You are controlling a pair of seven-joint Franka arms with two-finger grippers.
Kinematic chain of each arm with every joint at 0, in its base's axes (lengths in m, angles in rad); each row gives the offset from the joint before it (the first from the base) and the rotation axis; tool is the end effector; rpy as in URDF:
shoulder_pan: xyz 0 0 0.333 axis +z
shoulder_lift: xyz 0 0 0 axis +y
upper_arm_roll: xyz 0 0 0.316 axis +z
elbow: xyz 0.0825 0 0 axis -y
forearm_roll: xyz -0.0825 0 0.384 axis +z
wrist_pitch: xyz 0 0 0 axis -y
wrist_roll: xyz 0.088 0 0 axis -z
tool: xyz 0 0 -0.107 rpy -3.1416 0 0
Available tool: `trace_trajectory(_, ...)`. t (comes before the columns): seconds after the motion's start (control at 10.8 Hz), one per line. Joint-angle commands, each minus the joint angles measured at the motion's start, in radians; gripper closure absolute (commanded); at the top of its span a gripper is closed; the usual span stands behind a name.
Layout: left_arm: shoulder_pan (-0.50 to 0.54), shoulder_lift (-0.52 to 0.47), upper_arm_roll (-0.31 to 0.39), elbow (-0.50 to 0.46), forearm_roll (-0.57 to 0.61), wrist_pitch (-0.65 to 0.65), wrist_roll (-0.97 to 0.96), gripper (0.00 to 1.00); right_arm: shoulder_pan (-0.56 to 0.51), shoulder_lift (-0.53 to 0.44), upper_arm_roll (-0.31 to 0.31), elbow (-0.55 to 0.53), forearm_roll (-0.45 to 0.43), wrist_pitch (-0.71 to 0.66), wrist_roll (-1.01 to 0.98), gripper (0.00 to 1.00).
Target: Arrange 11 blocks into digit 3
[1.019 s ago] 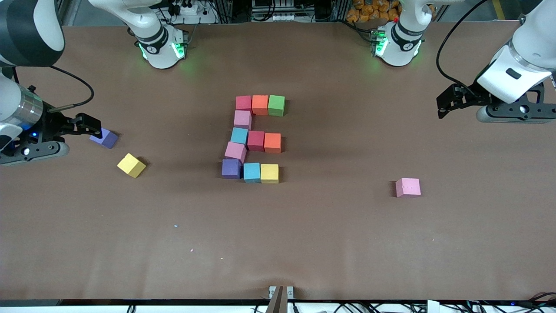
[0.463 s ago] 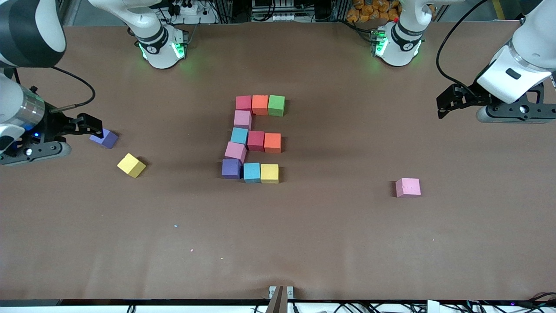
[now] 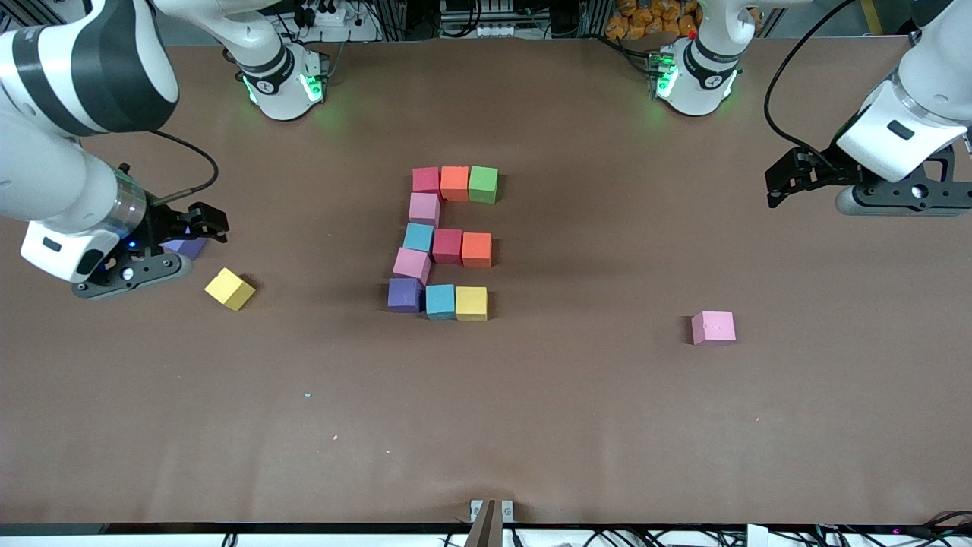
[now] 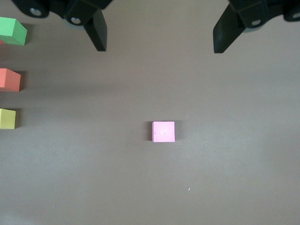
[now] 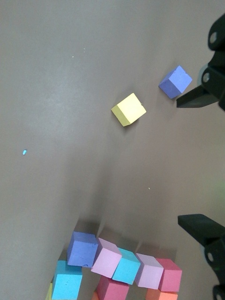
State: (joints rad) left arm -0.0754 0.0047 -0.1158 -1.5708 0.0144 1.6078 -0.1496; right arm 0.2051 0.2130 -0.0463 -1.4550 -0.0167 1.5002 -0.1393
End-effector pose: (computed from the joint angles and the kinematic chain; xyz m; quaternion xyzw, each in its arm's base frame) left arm 0.5499 -0.1048 0.6252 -0.9996 0.0209 -0.0171 0.0041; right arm 0.5987 0.0968 0.5492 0.9853 0.1482 -0.0835 0.0141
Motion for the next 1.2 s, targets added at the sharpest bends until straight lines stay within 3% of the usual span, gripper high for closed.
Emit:
trace_trajectory(0.0, 0.006, 0.008, -0.004, 0.021, -0.007, -0.005, -0.001, 0.00, -0.013, -0.009, -0.006, 0.025, 0.021, -0.073, -0.002, 0.00)
trace_trajectory(0.37, 0.003, 0.009, -0.004, 0.020, -0.005, -0.005, 0.001, 0.00, -0.013, -0.009, -0.007, 0.041, 0.023, -0.074, 0.000, 0.00)
trace_trajectory(0.74, -0.001, 0.008, -0.004, 0.020, -0.005, -0.005, 0.001, 0.00, 0.082, -0.007, 0.000, 0.041, 0.005, -0.071, 0.006, 0.00)
trace_trajectory(1.11, -0.003, 0.008, -0.004, 0.017, -0.004, -0.005, 0.001, 0.00, 0.094, -0.001, 0.000, 0.036, 0.009, -0.074, -0.002, 0.00)
